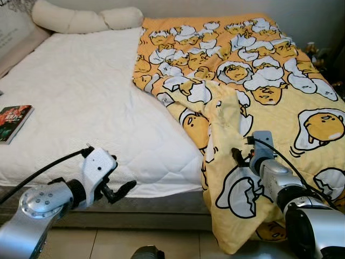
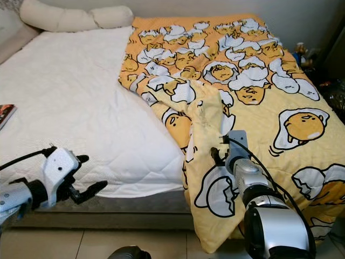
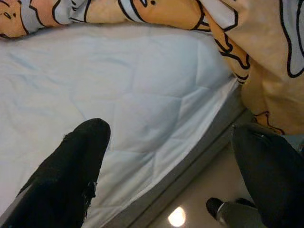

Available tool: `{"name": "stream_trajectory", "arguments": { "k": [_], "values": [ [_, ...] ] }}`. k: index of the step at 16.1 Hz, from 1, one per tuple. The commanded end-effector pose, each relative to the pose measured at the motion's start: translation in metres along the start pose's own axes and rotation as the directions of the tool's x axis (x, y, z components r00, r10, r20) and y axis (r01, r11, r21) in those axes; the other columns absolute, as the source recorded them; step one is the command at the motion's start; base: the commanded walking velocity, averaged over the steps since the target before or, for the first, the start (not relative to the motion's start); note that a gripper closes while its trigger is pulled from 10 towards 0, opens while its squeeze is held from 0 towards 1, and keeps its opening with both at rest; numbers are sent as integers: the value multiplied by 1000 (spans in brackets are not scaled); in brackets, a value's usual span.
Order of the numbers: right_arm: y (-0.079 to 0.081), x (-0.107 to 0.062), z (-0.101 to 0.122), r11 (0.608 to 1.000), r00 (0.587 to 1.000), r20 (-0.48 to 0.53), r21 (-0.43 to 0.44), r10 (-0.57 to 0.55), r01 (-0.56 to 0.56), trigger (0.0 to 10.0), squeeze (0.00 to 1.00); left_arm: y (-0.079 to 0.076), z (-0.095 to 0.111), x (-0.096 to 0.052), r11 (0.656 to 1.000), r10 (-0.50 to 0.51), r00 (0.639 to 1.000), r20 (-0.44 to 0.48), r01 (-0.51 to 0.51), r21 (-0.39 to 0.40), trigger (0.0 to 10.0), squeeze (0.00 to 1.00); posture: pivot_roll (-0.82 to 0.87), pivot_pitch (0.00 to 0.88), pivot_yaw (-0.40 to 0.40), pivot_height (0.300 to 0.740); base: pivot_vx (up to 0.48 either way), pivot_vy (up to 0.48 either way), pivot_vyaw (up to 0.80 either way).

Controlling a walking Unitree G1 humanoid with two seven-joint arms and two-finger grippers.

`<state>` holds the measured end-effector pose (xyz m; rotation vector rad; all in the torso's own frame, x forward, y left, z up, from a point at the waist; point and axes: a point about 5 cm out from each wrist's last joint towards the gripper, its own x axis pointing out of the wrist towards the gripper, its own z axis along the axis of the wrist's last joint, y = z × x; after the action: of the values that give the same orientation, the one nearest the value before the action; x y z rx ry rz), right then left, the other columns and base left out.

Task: Clean up the room

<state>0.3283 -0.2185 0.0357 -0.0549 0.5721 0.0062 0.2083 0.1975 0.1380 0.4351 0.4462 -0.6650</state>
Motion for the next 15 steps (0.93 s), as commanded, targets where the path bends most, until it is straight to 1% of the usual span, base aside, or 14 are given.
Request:
{"name": "stream_trajectory", "arguments": {
  "k": [1, 3, 7, 8, 10, 12, 15],
  "values": [
    [1, 1, 9, 1000, 1000, 20, -28, -2, 2, 10000, 0, -1, 2, -5, 1000, 13, 1000, 0, -13, -5, 10000, 0, 216, 0, 91, 740, 0, 0, 0],
    [-1, 1, 10, 999, 1000, 17, -51, -10, 10, 10000, 0, -3, 2, -8, 1000, 10, 1000, -3, -10, -10, 10000, 0, 215, 0, 87, 740, 0, 0, 0],
    [-5, 1, 13, 994, 1000, 11, -106, -17, 18, 10000, 0, -13, 2, -15, 1000, -14, 1000, -14, 14, -21, 10000, 0, 179, 87, 71, 740, 0, 0, 0],
    [-7, 1, 15, 989, 1000, 6, -147, -18, 18, 10000, 0, -18, 1, -18, 999, -19, 1000, -16, 19, -31, 10000, 0, 166, 114, 56, 740, 0, 0, 0],
    [-10, 0, 18, 983, 1000, -2, -186, -13, 12, 10000, 0, -24, 1, -21, 999, -25, 999, -22, 24, -46, 10000, 0, 171, 137, 44, 740, 0, 0, 0],
    [-14, -1, 16, 984, 999, -17, -175, -32, 29, 10000, 0, -29, 5, -28, 998, -29, 999, -18, 28, -48, 10000, 0, 197, 180, 25, 740, 0, 0, 0],
    [-12, 0, 12, 987, 999, -31, -159, -25, 19, 10000, 0, -30, 13, -34, 999, -16, 1000, -2, 16, -44, 10000, 0, 225, 198, 13, 740, 0, 0, 0]
  ]
}}
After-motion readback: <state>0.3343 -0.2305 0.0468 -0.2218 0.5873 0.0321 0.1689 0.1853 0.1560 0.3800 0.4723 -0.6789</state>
